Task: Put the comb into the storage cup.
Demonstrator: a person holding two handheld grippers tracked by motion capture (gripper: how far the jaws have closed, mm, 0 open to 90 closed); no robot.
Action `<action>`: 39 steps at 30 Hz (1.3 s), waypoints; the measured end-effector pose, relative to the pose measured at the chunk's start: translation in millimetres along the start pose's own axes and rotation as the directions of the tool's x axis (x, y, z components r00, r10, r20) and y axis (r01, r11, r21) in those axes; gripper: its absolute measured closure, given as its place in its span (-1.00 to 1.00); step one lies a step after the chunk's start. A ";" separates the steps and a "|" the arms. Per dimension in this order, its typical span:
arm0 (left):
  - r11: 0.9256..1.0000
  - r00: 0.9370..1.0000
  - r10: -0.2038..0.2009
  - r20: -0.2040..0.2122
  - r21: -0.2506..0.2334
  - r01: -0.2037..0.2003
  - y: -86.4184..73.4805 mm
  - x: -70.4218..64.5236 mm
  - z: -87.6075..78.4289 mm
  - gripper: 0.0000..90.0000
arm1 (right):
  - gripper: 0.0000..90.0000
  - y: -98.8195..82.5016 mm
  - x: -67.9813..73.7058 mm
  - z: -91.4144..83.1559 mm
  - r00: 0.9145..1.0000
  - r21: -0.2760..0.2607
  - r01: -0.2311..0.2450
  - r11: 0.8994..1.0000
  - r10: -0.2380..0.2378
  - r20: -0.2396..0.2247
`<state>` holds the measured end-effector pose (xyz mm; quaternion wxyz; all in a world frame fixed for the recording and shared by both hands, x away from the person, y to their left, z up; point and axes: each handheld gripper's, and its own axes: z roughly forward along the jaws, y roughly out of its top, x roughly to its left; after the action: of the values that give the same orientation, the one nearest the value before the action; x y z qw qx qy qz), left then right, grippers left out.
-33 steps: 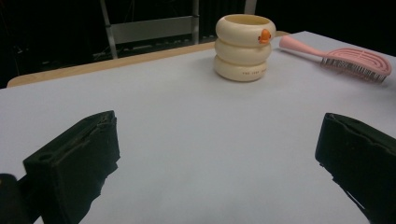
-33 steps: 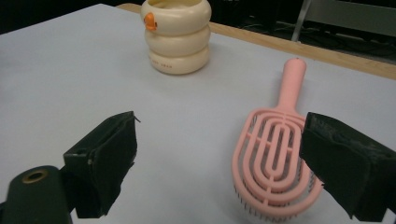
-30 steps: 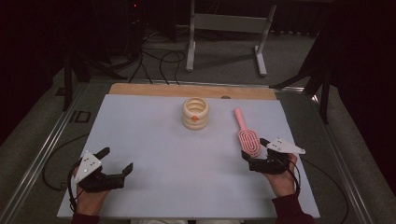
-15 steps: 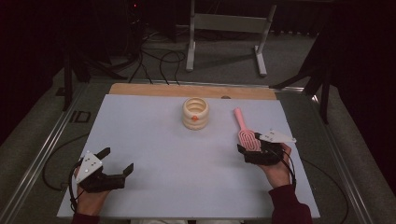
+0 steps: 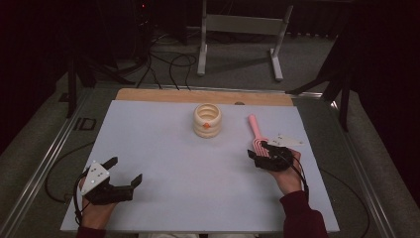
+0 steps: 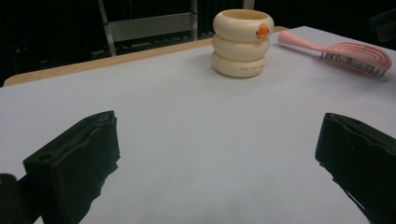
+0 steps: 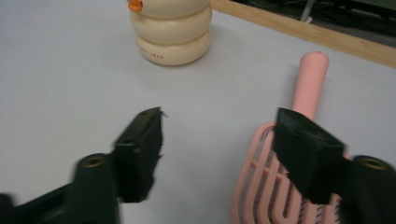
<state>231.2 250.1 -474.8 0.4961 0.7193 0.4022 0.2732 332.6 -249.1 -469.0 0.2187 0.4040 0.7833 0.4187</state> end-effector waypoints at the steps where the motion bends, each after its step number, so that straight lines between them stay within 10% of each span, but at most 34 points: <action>1: 1.000 1.000 0.000 0.000 0.000 0.000 0.0 0.0 0.0 -0.99 | -0.04 -0.2 0.3 1.5 1.000 0.005 0.004 1.000 -0.004 0.005; 19: 1.000 1.000 0.004 0.007 0.012 -0.004 -1.6 -1.4 2.8 -0.99 | 0.99 -1.0 9.4 21.5 0.996 0.062 0.081 0.995 -0.083 0.023; 39: 1.000 1.000 0.009 0.006 0.021 -0.009 -2.3 -2.1 3.6 -0.99 | 1.00 -11.8 8.8 30.9 0.995 0.163 0.088 0.983 -0.095 0.036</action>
<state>232.3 246.9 -478.2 0.4884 0.7272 0.4003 0.2692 343.2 -230.9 -496.0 0.2213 0.3932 0.8273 0.3346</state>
